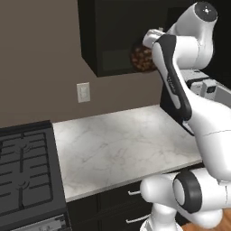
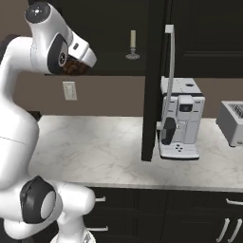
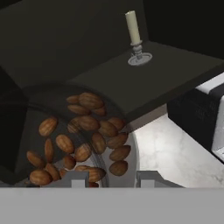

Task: Pick the jar and candle from the dining table and place them in the open cabinet. Close the cabinet after placing the objects.

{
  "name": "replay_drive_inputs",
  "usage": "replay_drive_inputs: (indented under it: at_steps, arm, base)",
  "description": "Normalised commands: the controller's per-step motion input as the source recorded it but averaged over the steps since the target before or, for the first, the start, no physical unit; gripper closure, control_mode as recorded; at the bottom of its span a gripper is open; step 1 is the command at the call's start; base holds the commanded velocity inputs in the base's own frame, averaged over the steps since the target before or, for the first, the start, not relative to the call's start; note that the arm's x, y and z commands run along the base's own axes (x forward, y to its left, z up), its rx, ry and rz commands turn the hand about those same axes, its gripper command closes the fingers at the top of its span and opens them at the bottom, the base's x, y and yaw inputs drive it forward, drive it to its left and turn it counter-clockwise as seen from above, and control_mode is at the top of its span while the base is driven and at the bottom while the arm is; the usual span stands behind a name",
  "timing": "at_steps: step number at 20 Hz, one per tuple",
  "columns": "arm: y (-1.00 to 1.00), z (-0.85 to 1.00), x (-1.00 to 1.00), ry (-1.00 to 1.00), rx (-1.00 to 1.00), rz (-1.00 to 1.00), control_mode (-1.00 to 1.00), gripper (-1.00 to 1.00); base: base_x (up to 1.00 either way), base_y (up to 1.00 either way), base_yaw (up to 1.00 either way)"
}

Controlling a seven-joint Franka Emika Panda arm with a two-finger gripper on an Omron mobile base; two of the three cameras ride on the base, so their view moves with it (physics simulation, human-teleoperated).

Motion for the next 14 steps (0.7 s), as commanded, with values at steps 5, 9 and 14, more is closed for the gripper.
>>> replay_drive_inputs:
  at_steps: [5,9,14]
  arm:
    - [0.02,-0.10,0.15,-0.17,0.00,-0.01,-1.00,1.00]
    - [0.09,0.07,0.20,0.01,0.00,-0.04,-1.00,1.00]
    - [0.13,0.14,0.30,0.06,0.00,-0.06,-1.00,1.00]
  base:
    - [0.00,0.00,0.00]
    - [0.00,0.00,0.00]
    - [0.00,0.00,0.00]
